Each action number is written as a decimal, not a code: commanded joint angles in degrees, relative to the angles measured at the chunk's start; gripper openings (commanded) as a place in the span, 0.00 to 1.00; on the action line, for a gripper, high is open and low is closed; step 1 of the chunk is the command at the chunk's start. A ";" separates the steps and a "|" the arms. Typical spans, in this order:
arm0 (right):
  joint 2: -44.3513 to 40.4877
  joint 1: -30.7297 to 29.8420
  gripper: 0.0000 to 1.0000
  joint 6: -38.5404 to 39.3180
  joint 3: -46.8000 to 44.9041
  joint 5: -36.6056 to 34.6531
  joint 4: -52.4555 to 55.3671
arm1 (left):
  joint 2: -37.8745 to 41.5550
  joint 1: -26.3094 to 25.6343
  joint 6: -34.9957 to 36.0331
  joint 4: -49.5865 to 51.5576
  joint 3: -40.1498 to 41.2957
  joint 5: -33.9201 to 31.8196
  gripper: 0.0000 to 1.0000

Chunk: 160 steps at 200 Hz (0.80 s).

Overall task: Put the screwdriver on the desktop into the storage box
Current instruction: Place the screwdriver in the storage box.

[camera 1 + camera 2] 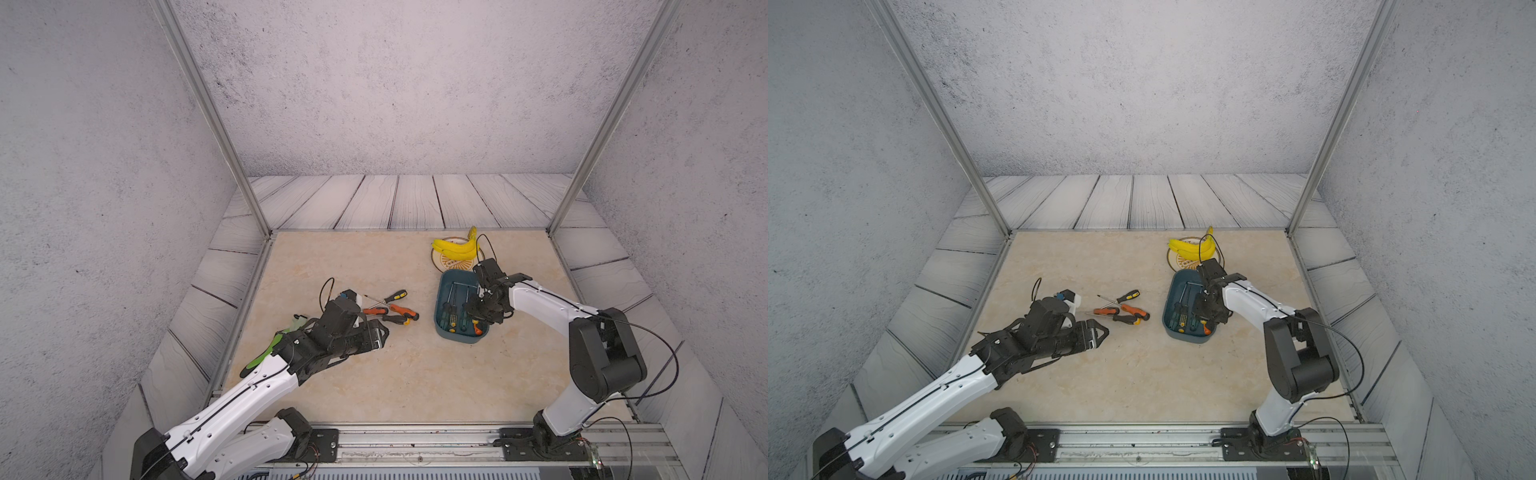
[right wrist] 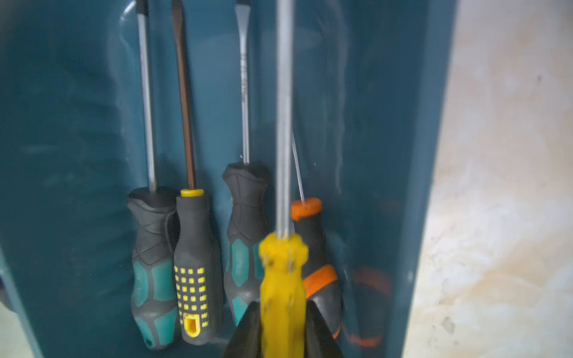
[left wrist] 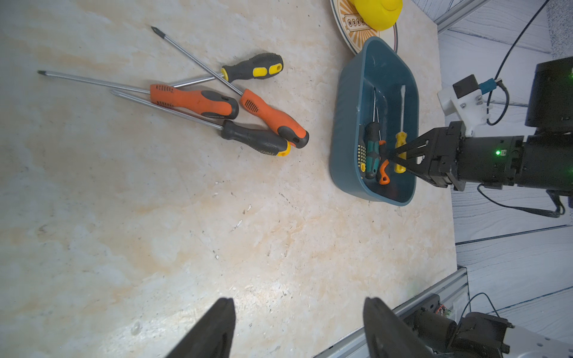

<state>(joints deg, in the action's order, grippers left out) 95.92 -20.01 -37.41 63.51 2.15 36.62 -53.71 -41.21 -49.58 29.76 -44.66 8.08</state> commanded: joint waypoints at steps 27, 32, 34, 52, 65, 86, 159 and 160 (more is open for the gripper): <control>0.44 0.17 0.35 -0.43 0.68 -1.39 1.21 | 1.61 0.61 -0.55 0.22 1.07 -1.48 0.71; 0.28 0.17 0.35 -0.41 0.68 -1.15 1.10 | 1.53 0.60 -0.49 0.16 1.11 -1.44 0.71; 0.25 0.17 0.35 -0.39 0.66 -1.11 1.15 | 1.51 0.65 -0.53 0.11 1.08 -1.36 0.71; -0.31 0.18 0.36 -0.22 0.83 -0.85 1.34 | 1.18 0.69 -0.55 -0.14 0.97 -1.09 0.71; -1.14 0.17 0.35 -0.04 1.00 -0.37 1.35 | 0.86 0.69 -0.55 -0.29 0.82 -0.94 0.71; -3.23 0.27 0.35 0.77 1.31 0.49 1.58 | 0.61 0.78 -0.56 -0.40 0.70 -0.95 0.71; -13.20 -0.54 0.35 4.44 -1.13 5.98 1.69 | -4.32 1.03 -1.78 1.28 -1.25 -1.79 0.70; -13.38 -0.51 0.35 4.49 -1.20 6.09 1.70 | -4.40 1.04 -1.76 1.27 -1.28 -1.81 0.70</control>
<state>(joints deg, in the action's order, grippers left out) 85.84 -20.10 -35.09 63.53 5.69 37.08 -56.60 -40.60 -50.61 29.82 -44.16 7.57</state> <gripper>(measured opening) 0.354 0.701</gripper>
